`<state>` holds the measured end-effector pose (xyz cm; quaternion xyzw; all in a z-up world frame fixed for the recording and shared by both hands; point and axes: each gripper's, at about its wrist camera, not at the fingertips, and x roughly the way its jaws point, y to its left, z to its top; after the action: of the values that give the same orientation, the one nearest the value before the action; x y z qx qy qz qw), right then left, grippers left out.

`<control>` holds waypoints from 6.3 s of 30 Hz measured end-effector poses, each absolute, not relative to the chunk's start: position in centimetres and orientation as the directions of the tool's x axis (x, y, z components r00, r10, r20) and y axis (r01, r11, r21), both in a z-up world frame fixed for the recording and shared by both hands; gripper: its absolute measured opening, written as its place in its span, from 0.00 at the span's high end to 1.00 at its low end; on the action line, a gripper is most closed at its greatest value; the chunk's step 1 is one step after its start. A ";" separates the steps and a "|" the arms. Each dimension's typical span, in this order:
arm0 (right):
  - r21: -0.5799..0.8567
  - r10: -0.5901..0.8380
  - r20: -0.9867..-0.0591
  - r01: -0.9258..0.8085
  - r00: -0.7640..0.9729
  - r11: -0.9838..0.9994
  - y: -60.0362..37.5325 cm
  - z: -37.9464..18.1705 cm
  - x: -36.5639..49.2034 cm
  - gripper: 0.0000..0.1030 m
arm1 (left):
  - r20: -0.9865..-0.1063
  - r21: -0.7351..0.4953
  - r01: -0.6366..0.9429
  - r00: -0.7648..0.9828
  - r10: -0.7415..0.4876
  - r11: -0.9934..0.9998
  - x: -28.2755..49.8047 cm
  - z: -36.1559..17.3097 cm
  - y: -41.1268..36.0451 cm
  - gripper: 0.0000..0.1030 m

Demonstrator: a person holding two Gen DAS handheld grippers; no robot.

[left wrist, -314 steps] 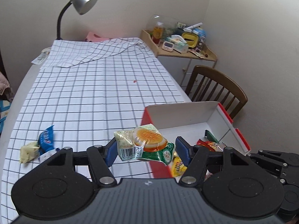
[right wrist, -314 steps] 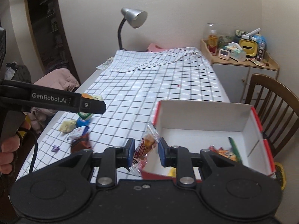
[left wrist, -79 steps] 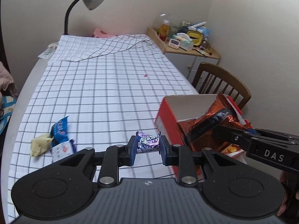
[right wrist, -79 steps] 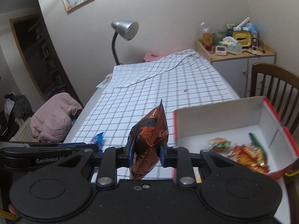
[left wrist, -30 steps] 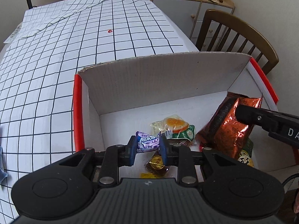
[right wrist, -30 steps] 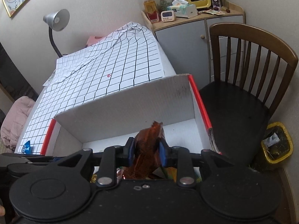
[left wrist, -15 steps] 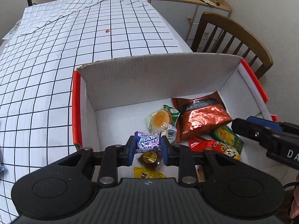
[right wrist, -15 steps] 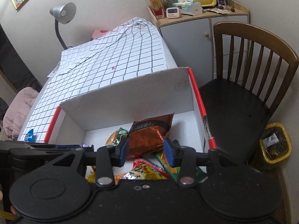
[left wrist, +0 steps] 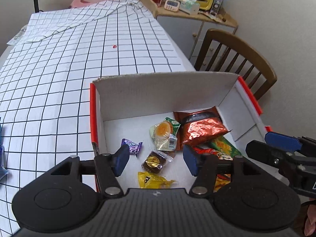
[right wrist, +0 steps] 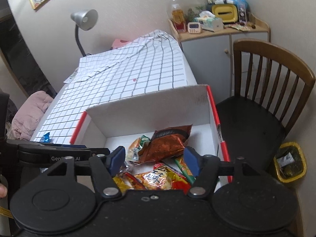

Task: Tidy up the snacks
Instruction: 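Move both tools back over the remaining snacks, then grasp the pale yellow packet with the left tool while the right grasps the white milk packet, then carry the pale yellow packet and milk packet into the box and open both tools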

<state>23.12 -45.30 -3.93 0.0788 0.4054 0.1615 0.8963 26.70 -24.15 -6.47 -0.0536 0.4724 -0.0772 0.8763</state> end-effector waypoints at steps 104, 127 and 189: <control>-0.023 0.375 -0.794 -0.640 0.479 0.768 1.1 -15.3 22.1 0.33 | -0.846 -0.145 0.057 0.510 -0.154 0.988 26.2 -16.0 16.8 0.42; 0.034 0.460 -0.704 -0.621 0.541 0.783 -1.4 -11.3 19.3 0.83 | -0.835 -0.192 -0.126 0.543 -0.094 0.973 21.5 -13.5 17.0 0.52; 0.253 0.382 -0.638 -0.287 0.668 0.924 -41.9 -5.8 20.6 0.89 | -0.811 -0.066 0.173 0.564 -0.154 0.983 25.8 -5.4 -24.8 0.52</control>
<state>20.64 -41.86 -5.77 0.0654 0.3635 0.1835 0.9110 25.84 -24.85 -5.44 0.0104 0.4575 -0.0926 0.8843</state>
